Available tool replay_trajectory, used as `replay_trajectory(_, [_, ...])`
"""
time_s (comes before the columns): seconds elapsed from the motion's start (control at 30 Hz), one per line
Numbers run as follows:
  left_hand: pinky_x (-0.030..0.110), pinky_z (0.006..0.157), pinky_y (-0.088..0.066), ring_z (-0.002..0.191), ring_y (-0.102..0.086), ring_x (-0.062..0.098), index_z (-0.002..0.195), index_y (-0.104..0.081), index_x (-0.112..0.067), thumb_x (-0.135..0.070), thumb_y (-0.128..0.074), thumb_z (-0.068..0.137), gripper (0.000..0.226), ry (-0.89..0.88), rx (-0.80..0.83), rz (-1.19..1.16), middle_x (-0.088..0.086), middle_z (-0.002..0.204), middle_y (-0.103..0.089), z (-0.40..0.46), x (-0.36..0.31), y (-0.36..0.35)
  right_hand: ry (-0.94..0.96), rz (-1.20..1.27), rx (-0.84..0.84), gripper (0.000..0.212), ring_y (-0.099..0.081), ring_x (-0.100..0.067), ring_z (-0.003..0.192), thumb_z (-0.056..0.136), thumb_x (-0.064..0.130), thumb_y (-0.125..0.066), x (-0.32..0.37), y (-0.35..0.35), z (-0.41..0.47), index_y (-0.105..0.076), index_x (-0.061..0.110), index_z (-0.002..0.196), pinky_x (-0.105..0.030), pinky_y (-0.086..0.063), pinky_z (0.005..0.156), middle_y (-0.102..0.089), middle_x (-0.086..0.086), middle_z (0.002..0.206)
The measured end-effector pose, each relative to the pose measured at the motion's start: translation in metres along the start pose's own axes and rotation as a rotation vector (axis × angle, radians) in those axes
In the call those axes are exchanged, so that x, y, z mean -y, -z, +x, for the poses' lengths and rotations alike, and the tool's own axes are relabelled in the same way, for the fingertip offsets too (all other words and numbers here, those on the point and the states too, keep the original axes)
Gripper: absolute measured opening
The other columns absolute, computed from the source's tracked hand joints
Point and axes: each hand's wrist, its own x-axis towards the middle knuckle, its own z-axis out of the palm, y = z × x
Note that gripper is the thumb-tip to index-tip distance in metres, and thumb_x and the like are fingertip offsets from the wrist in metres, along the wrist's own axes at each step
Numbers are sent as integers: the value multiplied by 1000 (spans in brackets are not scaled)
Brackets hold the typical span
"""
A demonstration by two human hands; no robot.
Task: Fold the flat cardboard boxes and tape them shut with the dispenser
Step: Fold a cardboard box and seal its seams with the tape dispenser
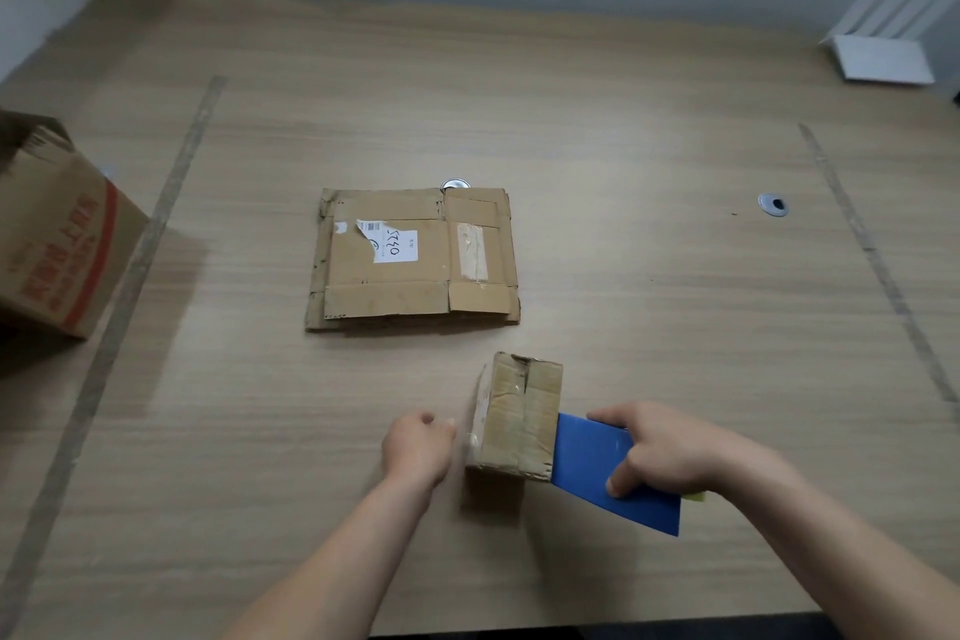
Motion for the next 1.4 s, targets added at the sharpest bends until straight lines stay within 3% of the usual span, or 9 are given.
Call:
replay_trajectory(0.1, [37, 89, -55, 98, -68, 33, 93, -71, -11, -22, -70, 85, 14, -52, -93, 49, 15, 101, -74, -2, 8, 12, -4, -13, -10, 51, -66, -13, 95, 77, 24, -79, -2, 1, 1, -63, 33, 124, -36, -58, 84, -69, 7, 108])
replay_trajectory(0.2, [32, 104, -39, 119, -56, 31, 123, -63, -5, -29, -57, 91, 41, -731, -265, 171, 16, 125, -62, -26, 2, 13, 1, -3, -5, 49, -65, -13, 94, 77, 22, -79, -3, 1, 2, -63, 33, 122, -33, -58, 82, -68, 6, 108])
replay_trajectory(0.3, [44, 123, -13, 151, -9, 33, 151, -29, -8, -51, -46, 90, 78, -1258, -50, 698, 16, 163, -16, -61, -6, -5, 19, -3, -8, 49, -67, -13, 92, 75, 23, -79, -1, 1, 4, -65, 34, 120, -35, -59, 81, -70, 7, 104])
replay_trajectory(0.43, [54, 121, 5, 140, 41, 31, 150, 24, -13, -55, -38, 98, 90, -1116, 133, 1158, 9, 154, 40, -62, -4, -19, 16, -28, -8, 52, -66, -13, 94, 76, 25, -80, 7, 1, 7, -63, 32, 125, -36, -59, 86, -70, 7, 108])
replay_trajectory(0.67, [55, 111, -34, 149, -11, 37, 152, -21, -8, -32, -69, 80, 90, -1207, 27, 1024, 16, 162, -21, -36, 16, -32, -7, -58, 44, 44, -67, -19, 96, 77, 24, -81, 19, 7, 18, -65, 27, 118, -35, -61, 79, -69, 1, 109])
replay_trajectory(1.07, [53, 113, -26, 149, -9, 37, 152, -23, -7, -32, -55, 85, 78, -1164, 88, 1052, 17, 162, -20, -40, 14, -30, -76, -39, 81, 40, -69, -21, 93, 74, 23, -84, 24, 1, 49, -68, 18, 111, -39, -63, 81, -72, -5, 104])
replay_trajectory(1.2, [53, 115, -6, 148, 19, 32, 153, 5, -12, -50, -30, 94, 78, -1171, 71, 1111, 13, 163, 7, -40, 11, -25, -40, 55, 97, 38, -70, -18, 91, 73, 19, -84, 10, -8, 56, -69, 19, 107, -29, -58, 75, -73, -2, 100])
replay_trajectory(1.33, [52, 114, -20, 151, 1, 32, 154, -17, -12, -64, -34, 88, 86, -1104, 154, 1147, 13, 164, -12, -40, 1, -15, -19, 206, 115, 45, -70, -9, 85, 75, 15, -84, -8, -10, 42, -69, 23, 116, -23, -59, 76, -75, 2, 101])
replay_trajectory(1.4, [51, 117, 0, 147, 26, 25, 155, 0, -17, -64, -31, 91, 85, -1157, 151, 1175, 8, 163, 15, -38, -3, -10, -7, 321, 141, 51, -70, -9, 84, 76, 10, -84, -16, -12, 35, -68, 24, 122, -22, -59, 76, -76, 0, 103])
